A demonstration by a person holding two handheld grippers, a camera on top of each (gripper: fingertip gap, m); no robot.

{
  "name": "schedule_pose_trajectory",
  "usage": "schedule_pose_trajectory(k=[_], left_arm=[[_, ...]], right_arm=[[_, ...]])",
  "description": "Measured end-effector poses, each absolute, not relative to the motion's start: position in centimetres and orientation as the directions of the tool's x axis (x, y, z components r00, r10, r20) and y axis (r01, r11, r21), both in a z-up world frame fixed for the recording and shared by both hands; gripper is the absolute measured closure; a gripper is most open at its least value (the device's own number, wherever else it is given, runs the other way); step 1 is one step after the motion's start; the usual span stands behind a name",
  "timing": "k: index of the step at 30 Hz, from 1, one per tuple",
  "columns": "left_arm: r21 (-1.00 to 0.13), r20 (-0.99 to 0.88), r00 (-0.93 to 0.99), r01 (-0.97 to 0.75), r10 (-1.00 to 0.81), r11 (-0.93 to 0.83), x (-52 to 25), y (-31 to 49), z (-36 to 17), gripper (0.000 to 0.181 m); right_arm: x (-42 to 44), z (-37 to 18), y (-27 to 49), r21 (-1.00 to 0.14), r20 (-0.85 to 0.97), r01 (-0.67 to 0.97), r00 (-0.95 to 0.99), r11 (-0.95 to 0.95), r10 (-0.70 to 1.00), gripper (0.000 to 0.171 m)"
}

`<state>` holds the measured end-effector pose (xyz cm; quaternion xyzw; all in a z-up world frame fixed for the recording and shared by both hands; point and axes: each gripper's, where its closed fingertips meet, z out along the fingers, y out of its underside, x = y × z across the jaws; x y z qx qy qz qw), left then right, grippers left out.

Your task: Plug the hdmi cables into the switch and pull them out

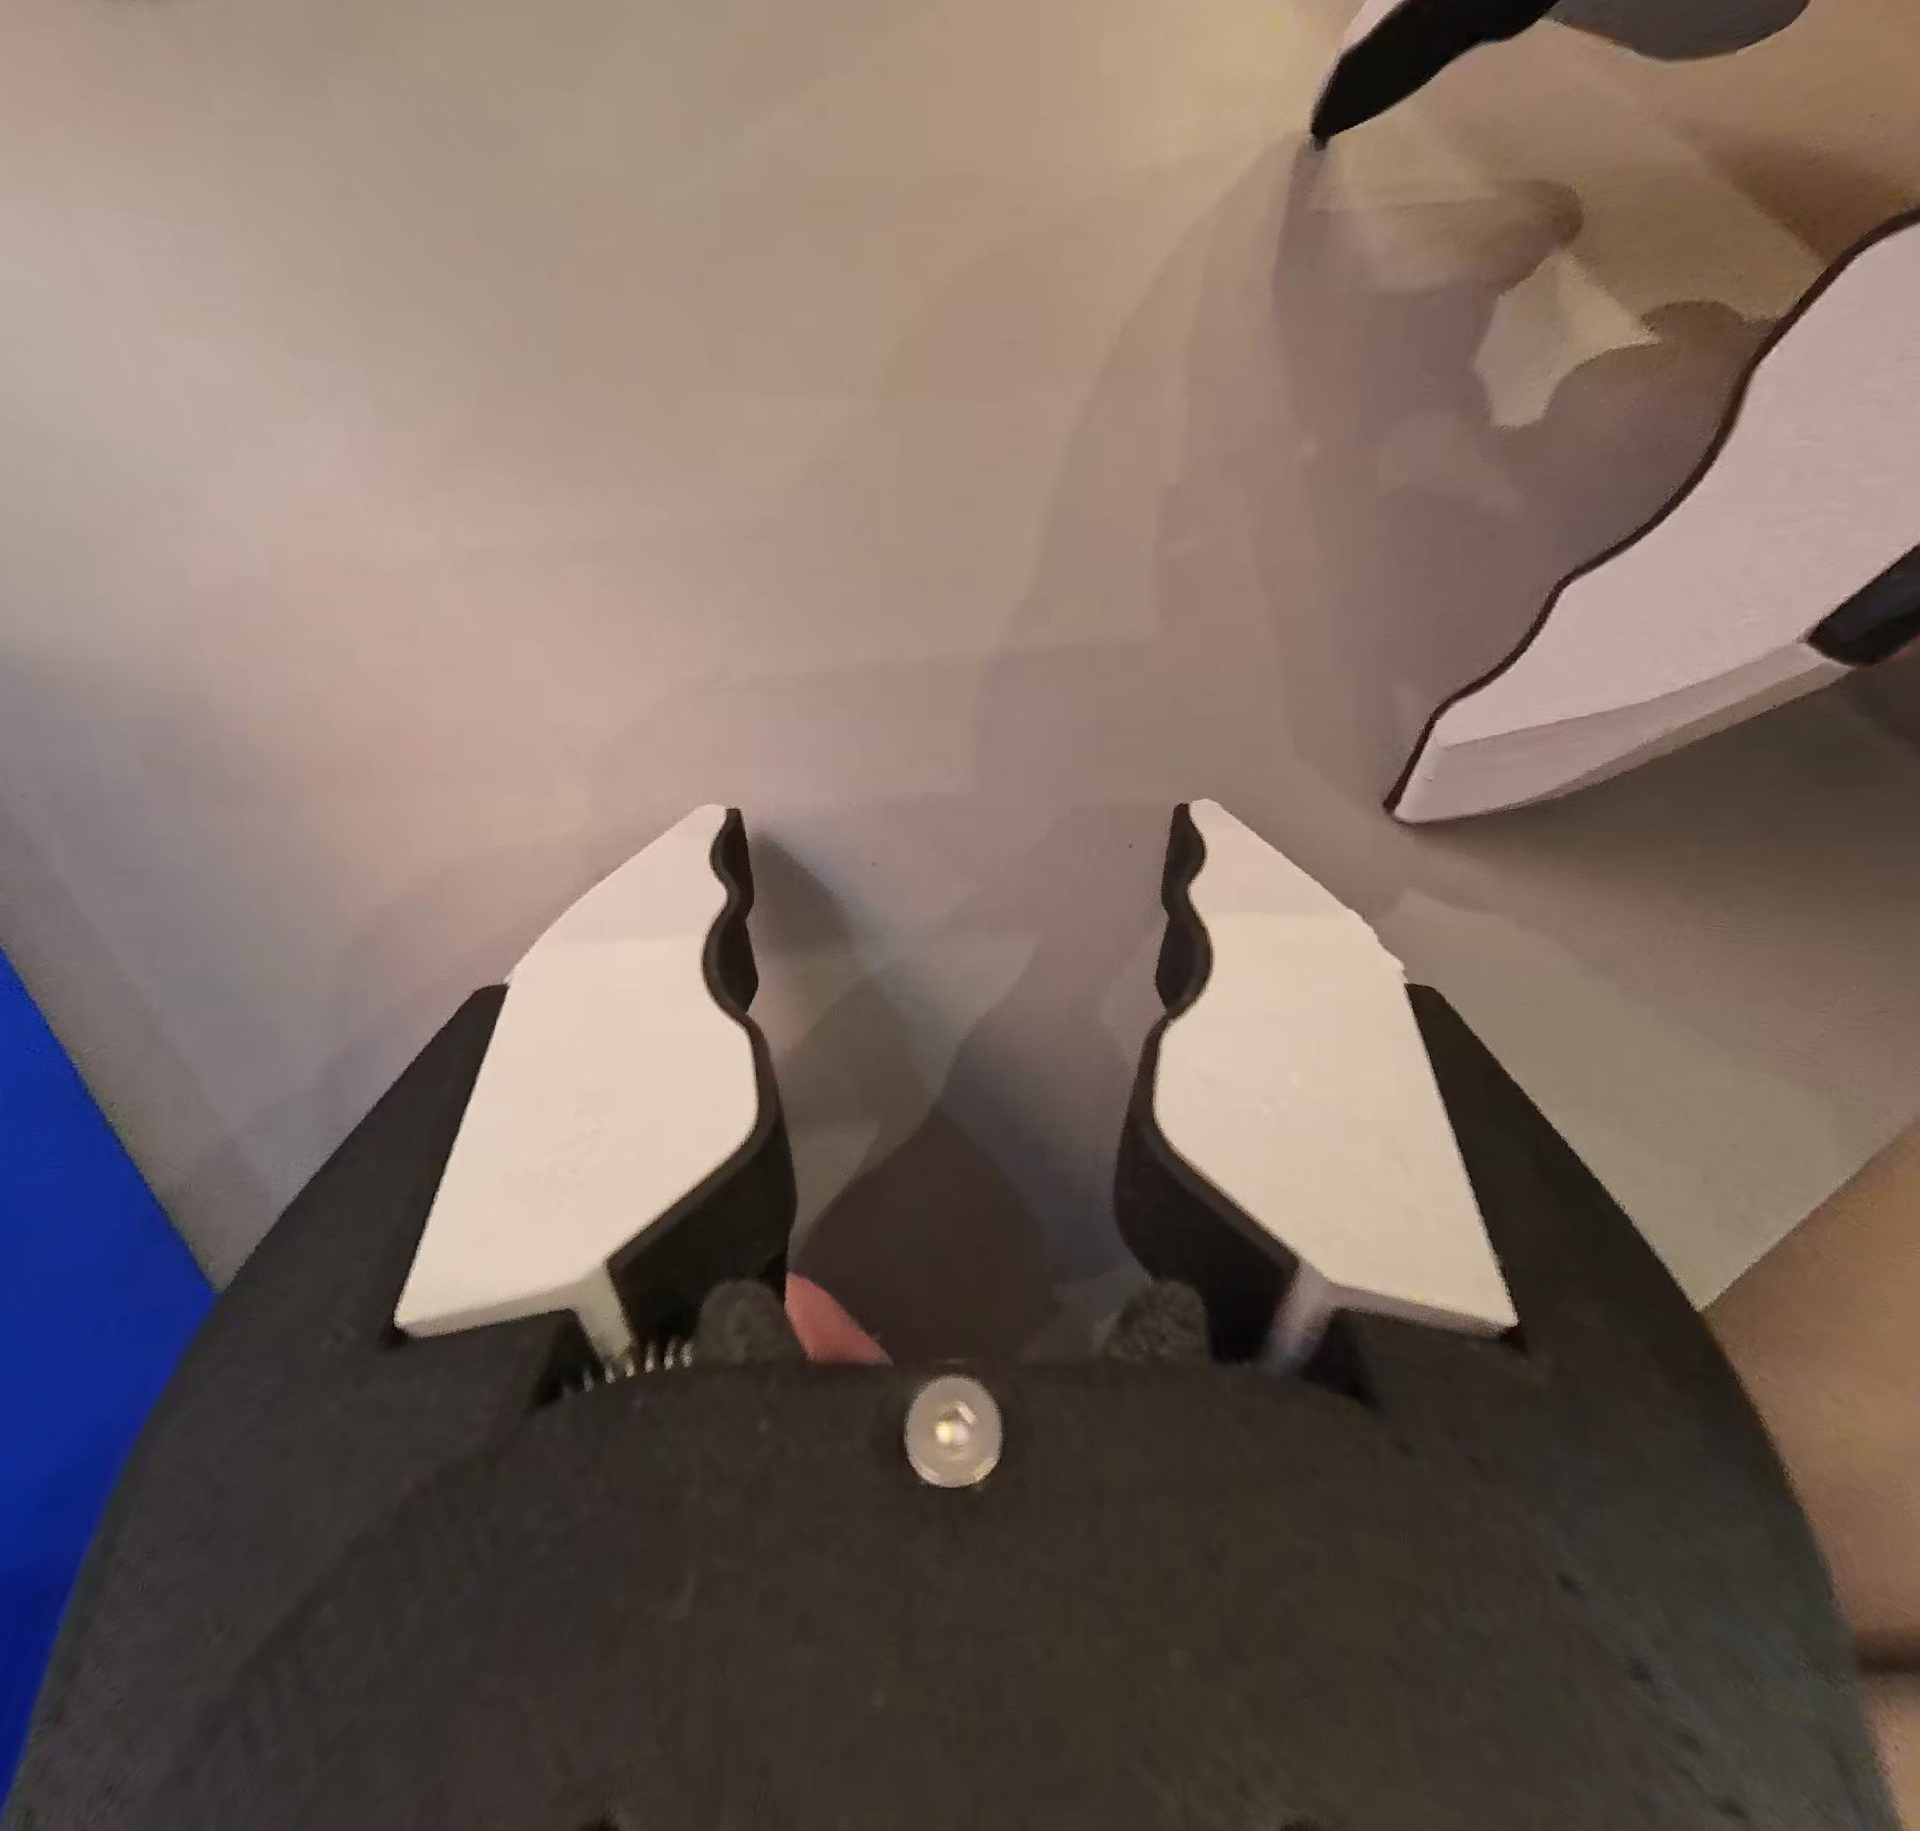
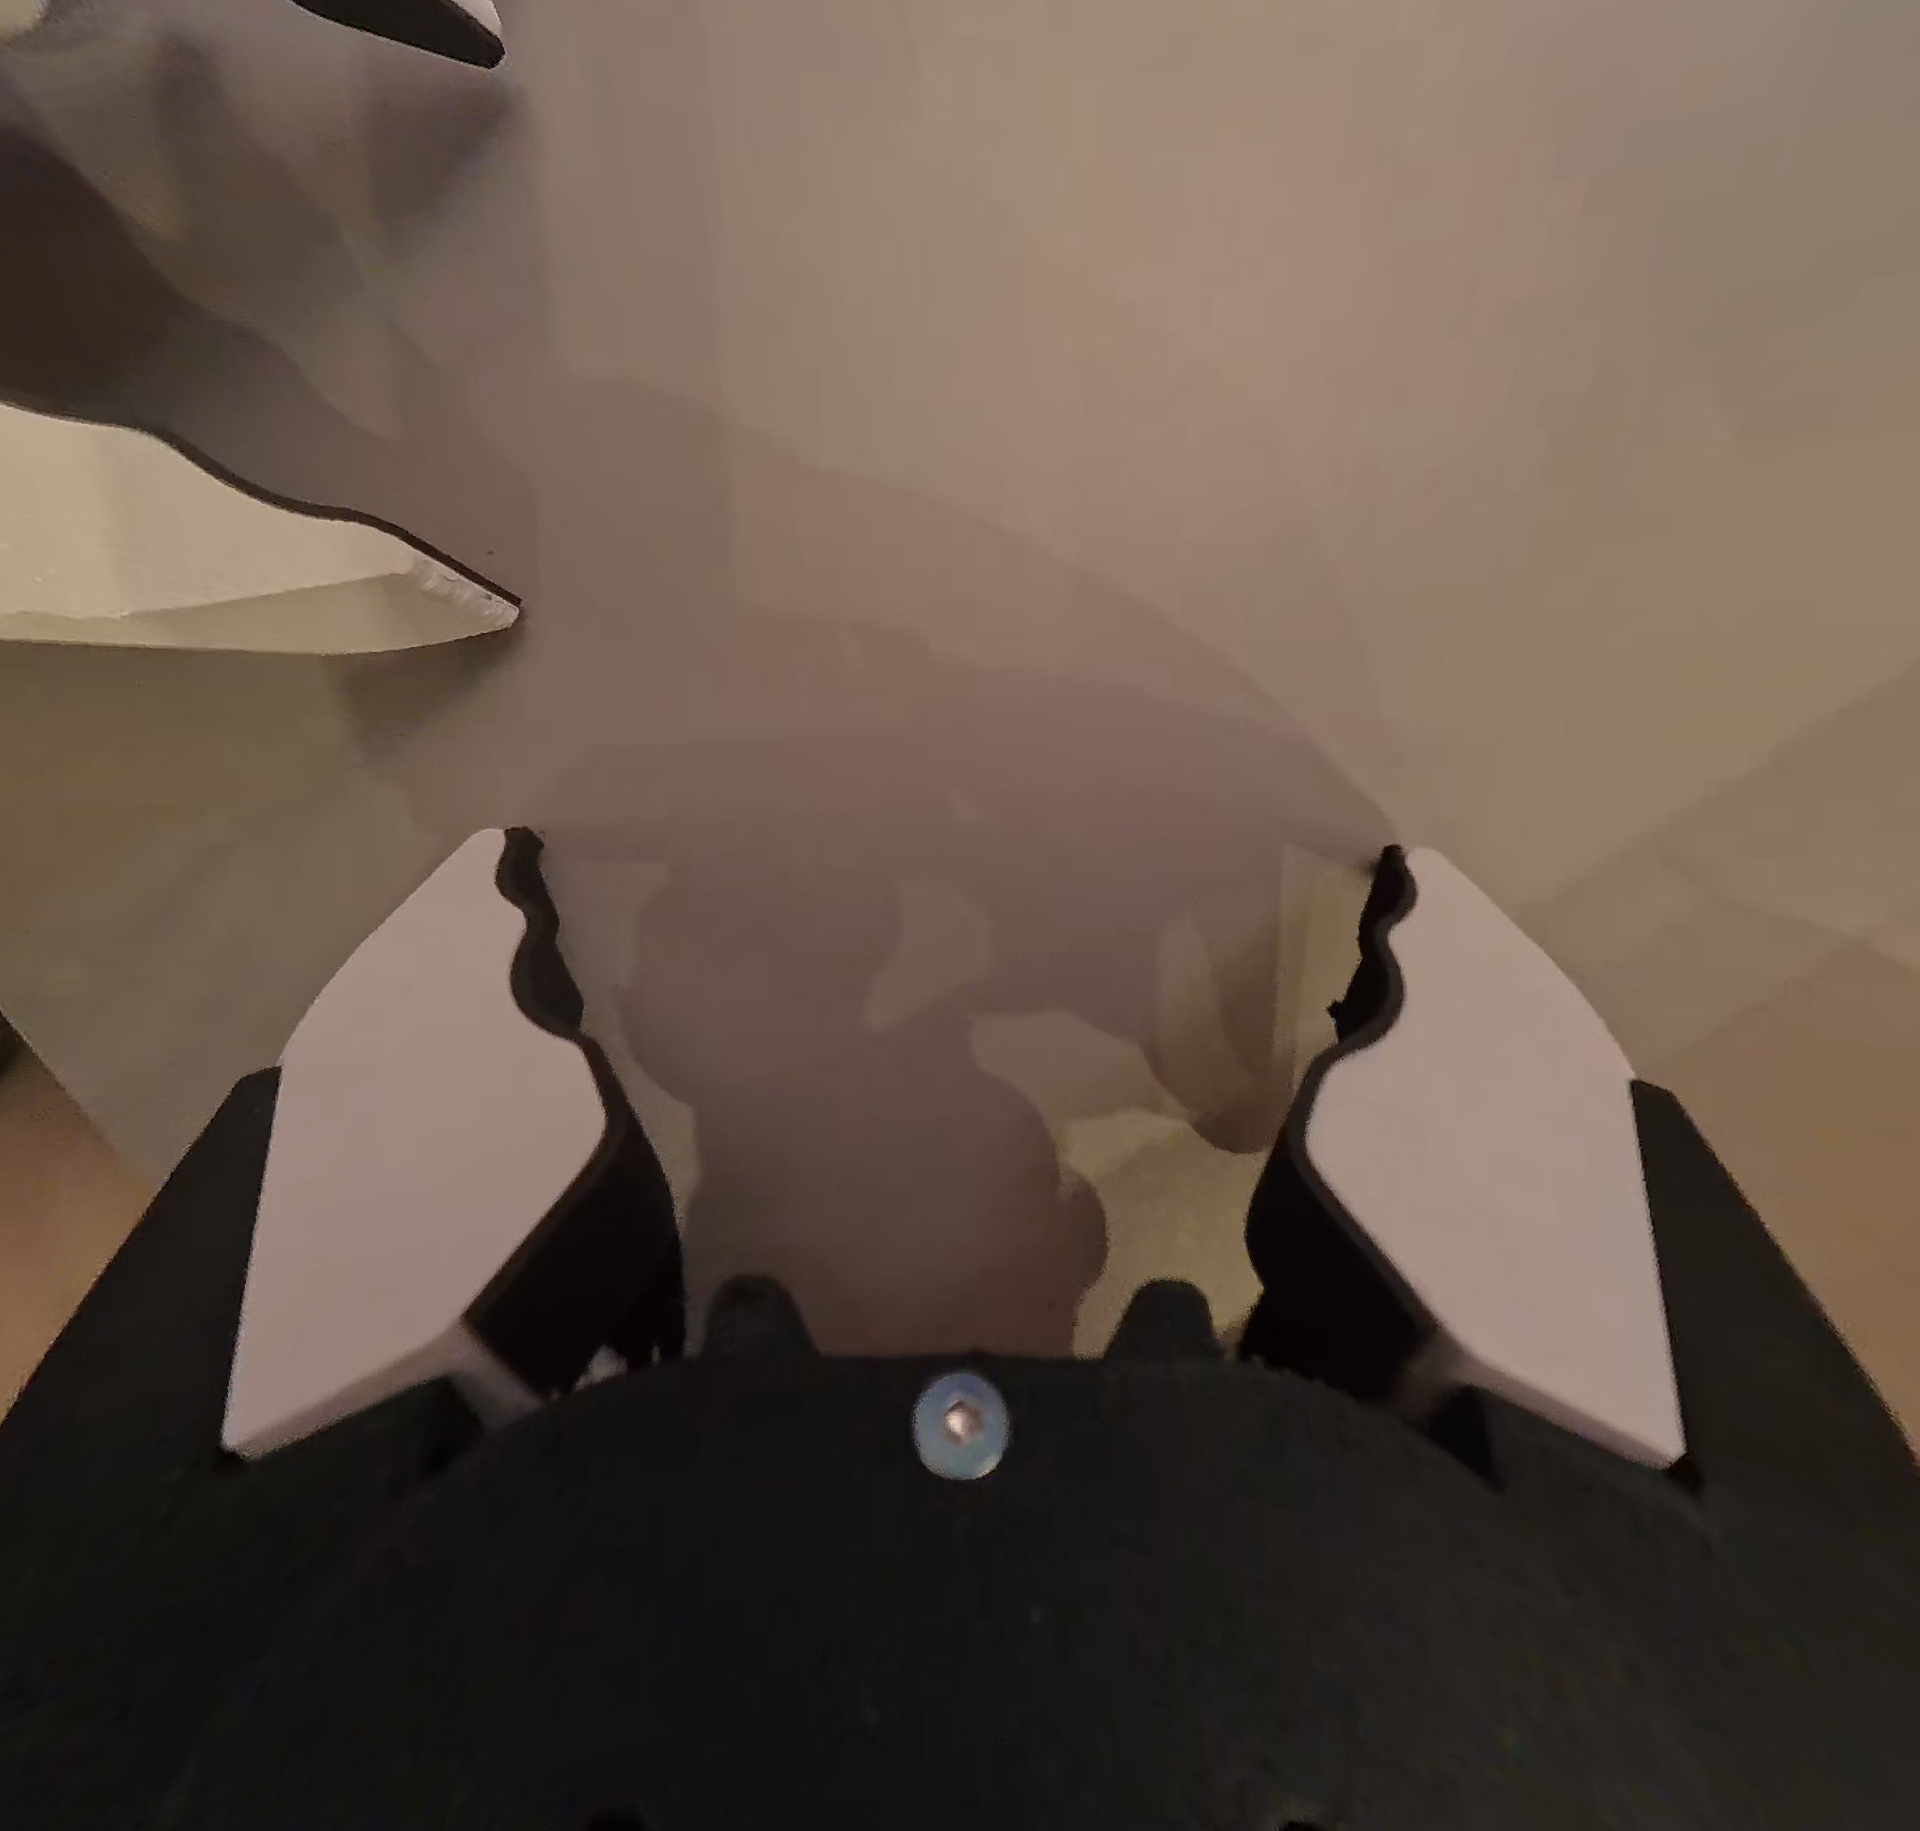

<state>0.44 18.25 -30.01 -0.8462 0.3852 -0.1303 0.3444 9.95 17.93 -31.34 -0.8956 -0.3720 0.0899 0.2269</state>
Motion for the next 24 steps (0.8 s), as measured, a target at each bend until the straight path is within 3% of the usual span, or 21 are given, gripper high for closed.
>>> schedule_pose_trajectory(k=[5,15,24], left_arm=[[-0.677,-0.027,0.662,-0.563,-0.749,-0.473,0.53,18.12,-30.12,0.098],[-0.66,-0.039,0.637,-0.595,-0.77,-0.459,0.19,18.66,-30.45,0.061],[-0.632,0.0,0.621,-0.608,-0.784,-0.481,0.14,18.59,-30.82,0.057]], right_arm=[[9.89,-31.38,17.9,-0.479,0.009,0.627,0.703,-0.615,0.711,0.029],[9.91,-31.36,17.89,-0.49,0.009,0.626,0.7,-0.607,0.714,0.028],[9.92,-31.37,17.93,-0.493,0.009,0.626,0.698,-0.604,0.716,0.027]])
